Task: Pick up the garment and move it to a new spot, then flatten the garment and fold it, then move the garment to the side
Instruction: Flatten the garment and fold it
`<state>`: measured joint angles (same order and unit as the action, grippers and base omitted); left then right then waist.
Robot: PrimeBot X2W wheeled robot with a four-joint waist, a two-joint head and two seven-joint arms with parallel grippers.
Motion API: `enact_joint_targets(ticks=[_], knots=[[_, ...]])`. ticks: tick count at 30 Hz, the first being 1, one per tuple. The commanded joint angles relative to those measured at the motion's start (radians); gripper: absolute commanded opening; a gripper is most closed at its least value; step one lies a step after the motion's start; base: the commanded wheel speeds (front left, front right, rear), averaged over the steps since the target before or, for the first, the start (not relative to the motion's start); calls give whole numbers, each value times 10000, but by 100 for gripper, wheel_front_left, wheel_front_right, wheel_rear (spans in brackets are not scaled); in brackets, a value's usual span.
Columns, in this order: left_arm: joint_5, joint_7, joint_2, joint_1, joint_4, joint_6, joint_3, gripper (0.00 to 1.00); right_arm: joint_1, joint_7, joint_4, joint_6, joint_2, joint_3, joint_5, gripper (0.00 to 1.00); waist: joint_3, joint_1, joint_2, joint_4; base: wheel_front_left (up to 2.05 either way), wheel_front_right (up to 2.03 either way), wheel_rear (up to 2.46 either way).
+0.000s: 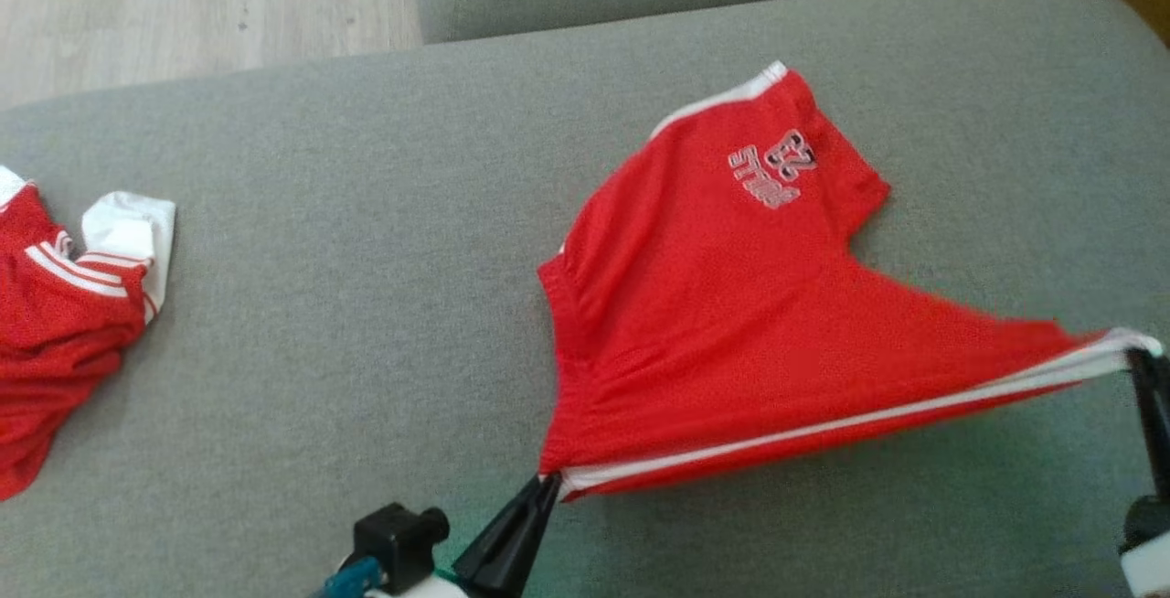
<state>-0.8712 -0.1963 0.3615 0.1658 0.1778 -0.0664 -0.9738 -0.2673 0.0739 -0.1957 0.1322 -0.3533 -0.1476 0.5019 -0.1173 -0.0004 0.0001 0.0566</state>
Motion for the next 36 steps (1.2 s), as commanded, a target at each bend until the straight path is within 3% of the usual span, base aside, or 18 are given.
enact_joint_targets(ticks=[1, 6, 15, 24, 36], knots=[[-7, -36, 552, 53, -367, -360, 473, 0, 41, 146, -612, -15, -254, -424, -128, 0, 99, 4, -1, -65, 0, 0, 0], [-236, -75, 386, 133, -1094, -572, 751, 0, 5, 552, -1004, -15, 84, -543, -348, 0, -33, 4, -1, -363, 0, 0, 0], [-971, 131, -768, 1729, -798, 103, 1271, 0, 2179, 623, -40, -15, 68, -314, -584, 0, -1015, 4, -1, -1012, 0, 0, 0], [-1519, 393, -1648, 3739, 524, 674, 1937, 0, 6072, 674, 2233, -15, -496, 964, -578, 0, -2212, 4, -1, -1504, 0, 0, 0], [-1495, 289, -2341, 5603, 2878, 1285, 2160, 0, 9427, 376, 5690, -15, -829, 3362, -191, 1, -3185, 4, -1, -1634, 0, 0, 0]])
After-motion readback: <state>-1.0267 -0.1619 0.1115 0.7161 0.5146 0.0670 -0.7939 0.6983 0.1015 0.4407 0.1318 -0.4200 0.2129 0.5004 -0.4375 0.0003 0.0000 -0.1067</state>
